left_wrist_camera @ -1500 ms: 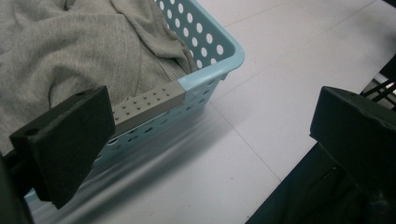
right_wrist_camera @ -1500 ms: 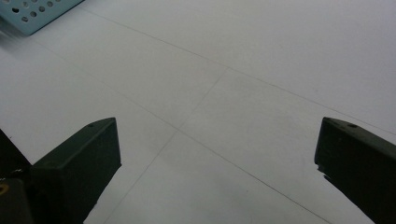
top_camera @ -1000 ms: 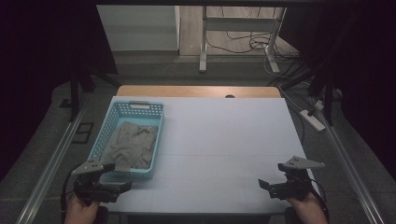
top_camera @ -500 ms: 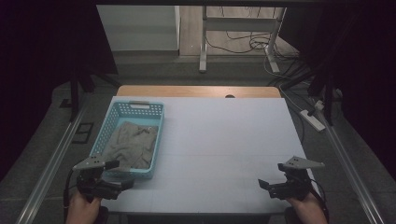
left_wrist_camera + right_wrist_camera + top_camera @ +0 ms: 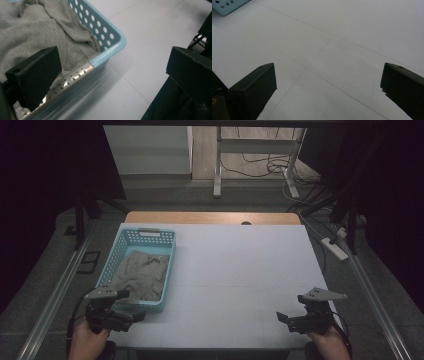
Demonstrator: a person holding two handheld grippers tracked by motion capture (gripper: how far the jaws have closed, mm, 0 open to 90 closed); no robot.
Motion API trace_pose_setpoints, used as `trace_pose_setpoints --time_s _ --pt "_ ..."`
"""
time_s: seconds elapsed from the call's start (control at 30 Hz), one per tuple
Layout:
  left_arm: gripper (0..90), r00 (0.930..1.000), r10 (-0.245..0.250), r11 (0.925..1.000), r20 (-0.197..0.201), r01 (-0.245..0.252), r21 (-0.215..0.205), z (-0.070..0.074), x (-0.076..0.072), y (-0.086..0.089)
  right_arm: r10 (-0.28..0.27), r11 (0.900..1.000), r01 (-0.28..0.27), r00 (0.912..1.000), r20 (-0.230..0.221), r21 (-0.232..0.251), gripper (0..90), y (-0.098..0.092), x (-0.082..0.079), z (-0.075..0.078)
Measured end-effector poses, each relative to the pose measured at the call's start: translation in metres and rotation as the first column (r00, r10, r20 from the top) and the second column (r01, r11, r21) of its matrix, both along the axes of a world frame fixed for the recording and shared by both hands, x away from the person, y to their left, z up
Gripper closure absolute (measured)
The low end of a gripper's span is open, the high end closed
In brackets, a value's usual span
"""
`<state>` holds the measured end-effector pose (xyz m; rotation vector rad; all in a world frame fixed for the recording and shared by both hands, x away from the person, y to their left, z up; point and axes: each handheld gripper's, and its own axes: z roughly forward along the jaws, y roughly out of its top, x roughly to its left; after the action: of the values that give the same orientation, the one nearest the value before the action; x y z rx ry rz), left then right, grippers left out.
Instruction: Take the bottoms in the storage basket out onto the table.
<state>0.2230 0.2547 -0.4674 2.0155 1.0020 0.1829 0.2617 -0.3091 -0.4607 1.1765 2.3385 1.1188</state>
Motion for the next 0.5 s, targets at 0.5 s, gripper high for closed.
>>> trace_pose_setpoints --time_s 0.5 --pt "0.0 0.9997 0.025 0.9989 -0.005 -0.025 -0.039 0.005 0.019 0.004 -0.002 1.0 0.002 1.0 0.001 -0.006 0.7 0.0 0.0 0.0"
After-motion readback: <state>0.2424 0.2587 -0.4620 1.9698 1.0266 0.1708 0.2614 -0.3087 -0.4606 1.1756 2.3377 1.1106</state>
